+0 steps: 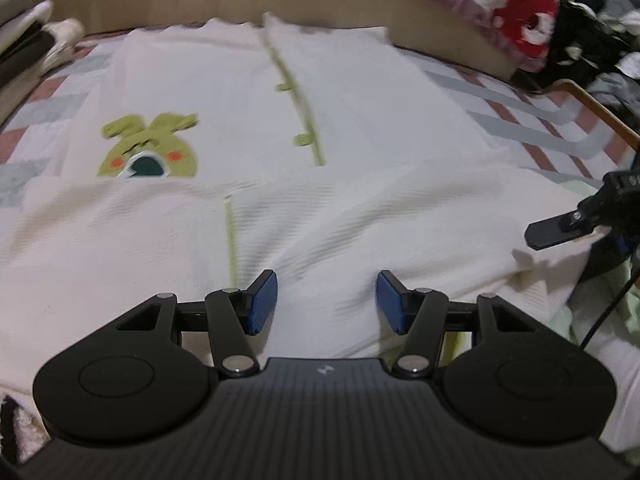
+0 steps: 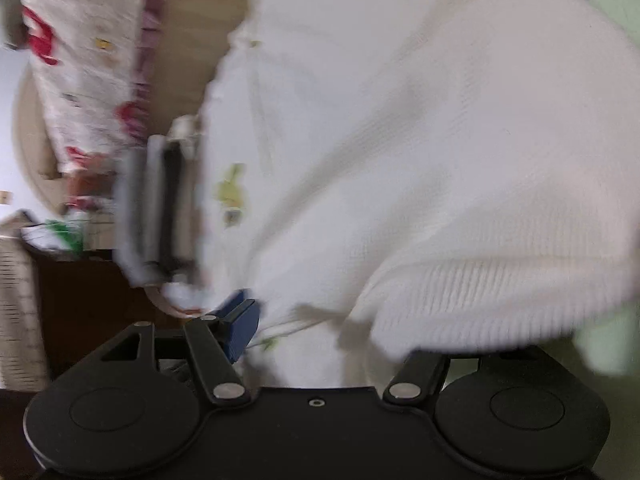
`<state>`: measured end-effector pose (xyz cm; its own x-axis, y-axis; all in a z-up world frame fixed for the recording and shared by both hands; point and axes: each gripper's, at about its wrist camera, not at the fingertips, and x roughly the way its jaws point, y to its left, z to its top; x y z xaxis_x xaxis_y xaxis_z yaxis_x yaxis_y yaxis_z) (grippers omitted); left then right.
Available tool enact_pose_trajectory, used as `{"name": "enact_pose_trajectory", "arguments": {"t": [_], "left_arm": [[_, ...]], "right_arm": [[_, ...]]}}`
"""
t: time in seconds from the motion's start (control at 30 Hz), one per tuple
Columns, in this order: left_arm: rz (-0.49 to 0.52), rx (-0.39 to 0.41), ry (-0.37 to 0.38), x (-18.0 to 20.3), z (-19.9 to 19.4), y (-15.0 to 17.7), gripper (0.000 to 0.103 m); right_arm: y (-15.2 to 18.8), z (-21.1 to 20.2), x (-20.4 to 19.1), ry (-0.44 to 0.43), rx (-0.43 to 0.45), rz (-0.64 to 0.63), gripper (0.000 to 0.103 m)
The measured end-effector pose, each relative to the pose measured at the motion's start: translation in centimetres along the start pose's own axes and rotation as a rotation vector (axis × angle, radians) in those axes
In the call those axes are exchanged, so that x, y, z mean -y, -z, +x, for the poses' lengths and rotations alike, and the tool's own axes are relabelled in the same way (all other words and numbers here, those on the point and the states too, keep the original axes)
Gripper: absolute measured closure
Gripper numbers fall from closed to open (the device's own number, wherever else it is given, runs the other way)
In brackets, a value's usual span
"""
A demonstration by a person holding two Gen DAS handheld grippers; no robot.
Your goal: Fold clothes
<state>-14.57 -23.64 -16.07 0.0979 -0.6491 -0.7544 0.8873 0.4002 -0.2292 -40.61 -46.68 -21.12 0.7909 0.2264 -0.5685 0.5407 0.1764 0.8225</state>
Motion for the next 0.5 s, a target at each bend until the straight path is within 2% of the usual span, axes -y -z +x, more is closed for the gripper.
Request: {"name": "enact_pose_trajectory", "arguments": {"t": [0.1, 0.13, 0.17, 0.2, 0.23, 0.27, 0.3, 0.33, 0.4, 0.47, 0.5], "left_arm": [[-0.011, 0.015, -0.008, -0.6, -0.6, -0.1, 0.048], [-0.008, 0.013, -0.014, -0.6, -0.6, -0.1, 0.048], [-0.008, 0.011, -0.017, -0.7, -0.5, -0.2, 0.048], [-0.007, 0.009, -0.015, -0.6, -0.5, -0.2, 0.048], [-0.001, 0.01, -0.015, -0.5, -0.6, -0.2, 0.048], [0.004, 0.011, -0.014, -0.4, -0.6, -0.1, 0.048], [0.01, 0.011, -0.016, -0.4, -0.6, -0.1, 0.048], [0.015, 0.009, -0.02, -0.3, -0.6, -0.1, 0.048], [0.014, -0.003, -0.026, -0.3, -0.4, 0.0, 0.048], [0.001, -0.012, -0.022, -0.5, -0.3, 0.0, 0.048], [-0.003, -0.012, -0.021, -0.5, -0.3, -0.1, 0.048]], "right_arm": [[0.3, 1.0, 0.1, -0.034, 0.003, 0.048, 0.031], [0.5, 1.2, -0.1, -0.025, 0.012, 0.033, 0.035], [0.7, 1.4, -0.4, -0.015, 0.021, 0.017, 0.041], [0.8, 1.6, -0.9, 0.014, 0.019, -0.006, 0.061], [0.8, 1.4, -1.4, 0.043, 0.039, -0.04, 0.075], [0.9, 1.2, -1.9, 0.072, 0.061, -0.075, 0.078], [1.2, 1.1, -3.2, 0.135, 0.076, -0.176, 0.084], [1.5, 1.1, -4.6, 0.2, 0.091, -0.281, 0.085], [2.1, 1.4, -6.5, 0.252, 0.098, -0.4, 0.085], [1.5, 1.7, -6.1, 0.235, 0.085, -0.36, 0.084], [1.2, 1.8, -5.9, 0.225, 0.079, -0.338, 0.079]]}}
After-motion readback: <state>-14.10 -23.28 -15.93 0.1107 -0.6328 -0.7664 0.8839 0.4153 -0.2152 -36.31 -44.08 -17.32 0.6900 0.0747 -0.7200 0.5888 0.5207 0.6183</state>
